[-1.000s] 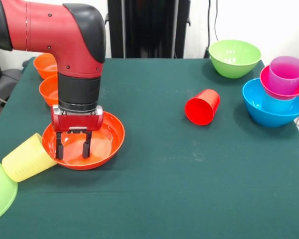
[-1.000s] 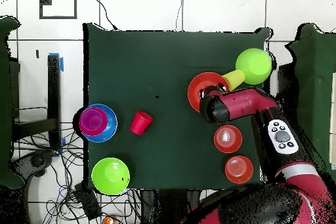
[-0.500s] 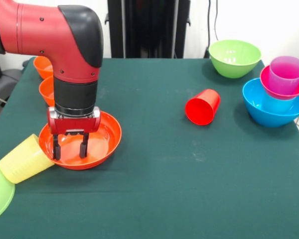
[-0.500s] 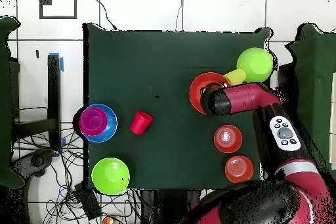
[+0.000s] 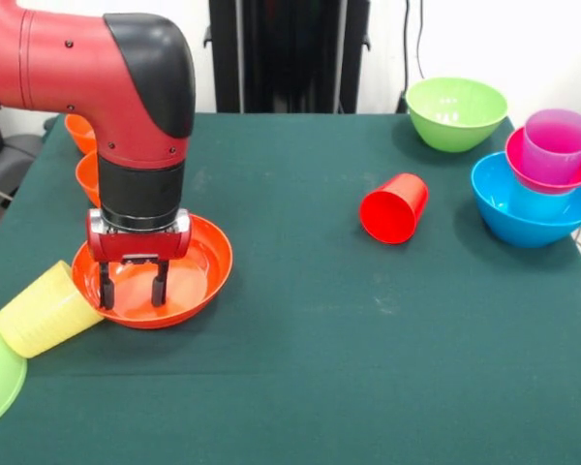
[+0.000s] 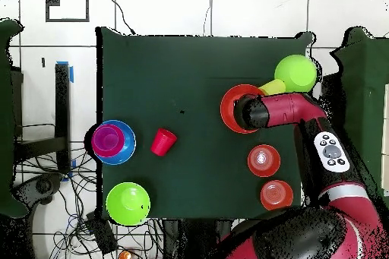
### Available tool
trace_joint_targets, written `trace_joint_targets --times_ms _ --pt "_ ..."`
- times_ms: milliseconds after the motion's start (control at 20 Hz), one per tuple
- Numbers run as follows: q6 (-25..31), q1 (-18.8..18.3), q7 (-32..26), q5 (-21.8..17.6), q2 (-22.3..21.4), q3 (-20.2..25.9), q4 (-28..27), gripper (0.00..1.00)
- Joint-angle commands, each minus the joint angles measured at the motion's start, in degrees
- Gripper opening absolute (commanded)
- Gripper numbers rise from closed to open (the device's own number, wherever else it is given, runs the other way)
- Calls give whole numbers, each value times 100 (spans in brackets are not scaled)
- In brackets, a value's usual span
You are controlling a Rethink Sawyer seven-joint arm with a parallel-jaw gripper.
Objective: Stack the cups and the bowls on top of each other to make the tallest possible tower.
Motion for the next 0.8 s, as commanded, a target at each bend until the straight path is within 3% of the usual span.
trace_joint_targets --times_ms 50,400,800 --pt "1617 -214 -2362 -786 1352 -836 197 100" --pt "1618 -277 -2365 -765 1319 -845 347 100" --pt "1703 -570 -2460 -405 1282 -668 636 100"
